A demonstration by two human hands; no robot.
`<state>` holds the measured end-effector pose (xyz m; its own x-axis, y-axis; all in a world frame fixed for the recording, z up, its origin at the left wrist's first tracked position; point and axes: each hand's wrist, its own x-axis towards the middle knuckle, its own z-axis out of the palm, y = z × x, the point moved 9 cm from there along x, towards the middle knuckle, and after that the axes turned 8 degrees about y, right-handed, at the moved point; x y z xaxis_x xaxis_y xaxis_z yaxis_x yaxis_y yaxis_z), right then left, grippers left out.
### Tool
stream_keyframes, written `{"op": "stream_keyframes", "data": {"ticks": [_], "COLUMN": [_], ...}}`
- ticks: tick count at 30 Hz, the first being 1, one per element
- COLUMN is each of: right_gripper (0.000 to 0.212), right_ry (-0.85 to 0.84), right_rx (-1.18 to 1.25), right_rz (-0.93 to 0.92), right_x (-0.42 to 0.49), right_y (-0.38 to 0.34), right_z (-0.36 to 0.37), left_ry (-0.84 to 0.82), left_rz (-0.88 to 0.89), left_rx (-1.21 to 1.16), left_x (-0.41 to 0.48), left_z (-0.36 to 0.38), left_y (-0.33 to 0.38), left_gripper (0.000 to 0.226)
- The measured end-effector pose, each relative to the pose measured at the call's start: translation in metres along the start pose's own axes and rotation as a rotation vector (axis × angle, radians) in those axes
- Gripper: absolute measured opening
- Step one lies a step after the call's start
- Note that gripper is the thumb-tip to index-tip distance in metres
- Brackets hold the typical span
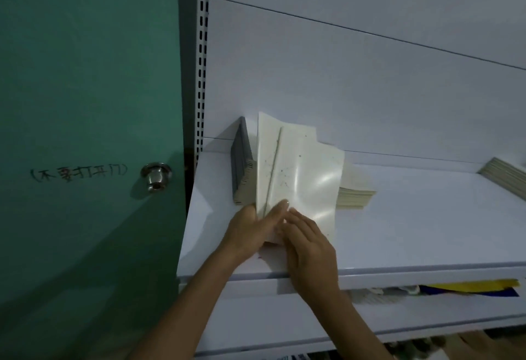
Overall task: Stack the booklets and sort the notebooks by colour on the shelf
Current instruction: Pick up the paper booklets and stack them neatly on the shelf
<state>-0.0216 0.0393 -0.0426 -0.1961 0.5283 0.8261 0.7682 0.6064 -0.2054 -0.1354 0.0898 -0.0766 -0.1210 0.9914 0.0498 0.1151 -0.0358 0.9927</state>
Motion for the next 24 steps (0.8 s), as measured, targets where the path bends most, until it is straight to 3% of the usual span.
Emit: {"op": "stream_keyframes", "data": {"ticks": [5, 8, 10, 12, 15, 18, 20, 22, 24], "right_gripper": [0.045, 0.034, 0.039, 0.048, 0.052, 0.033, 0.031, 0.033, 0.034], "right_ry": [0.012, 0.066, 0.189, 0.322, 0.273, 0.076, -0.057, -0.074, 0.004], "right_rx": [0.032, 0.083, 0.106, 0.222, 0.429, 0.782, 1.051, 1.186, 1.17], "right_rz": [0.06, 0.136, 0.394, 0.768, 1.068, 1.117, 1.098, 1.074, 1.086], "right_x": [-0.001, -0.001, -0.004, -0.017, -0.027, -0.022, -0.022, -0.027, -0.036], "right_y": [0.006, 0.011, 0.036, 0.066, 0.078, 0.07, 0.06, 0.055, 0.064], "right_z": [-0.002, -0.005, -0.015, -0.024, -0.02, -0.019, -0.028, -0.049, -0.077], "left_ry": [0.117, 0.121, 0.096, 0.083, 0.077, 0.078, 0.017, -0.085, -0.169], "left_rz": [0.006, 0.018, 0.035, 0.043, 0.007, -0.021, 0.022, 0.081, 0.118], "left_rx": [0.135, 0.054, -0.055, -0.111, -0.23, -0.354, -0.362, -0.327, -0.297], "left_x": [0.002, 0.003, 0.001, -0.001, -0.006, -0.021, -0.034, -0.049, -0.062], "left_z": [-0.004, -0.006, -0.007, -0.01, -0.014, -0.018, -0.014, 0.001, 0.025], "left_y": [-0.005, -0.004, -0.001, 0.001, 0.006, 0.019, 0.031, 0.044, 0.056], "left_gripper": [0.053, 0.04, 0.023, 0.012, 0.011, 0.032, 0.043, 0.041, 0.034]}}
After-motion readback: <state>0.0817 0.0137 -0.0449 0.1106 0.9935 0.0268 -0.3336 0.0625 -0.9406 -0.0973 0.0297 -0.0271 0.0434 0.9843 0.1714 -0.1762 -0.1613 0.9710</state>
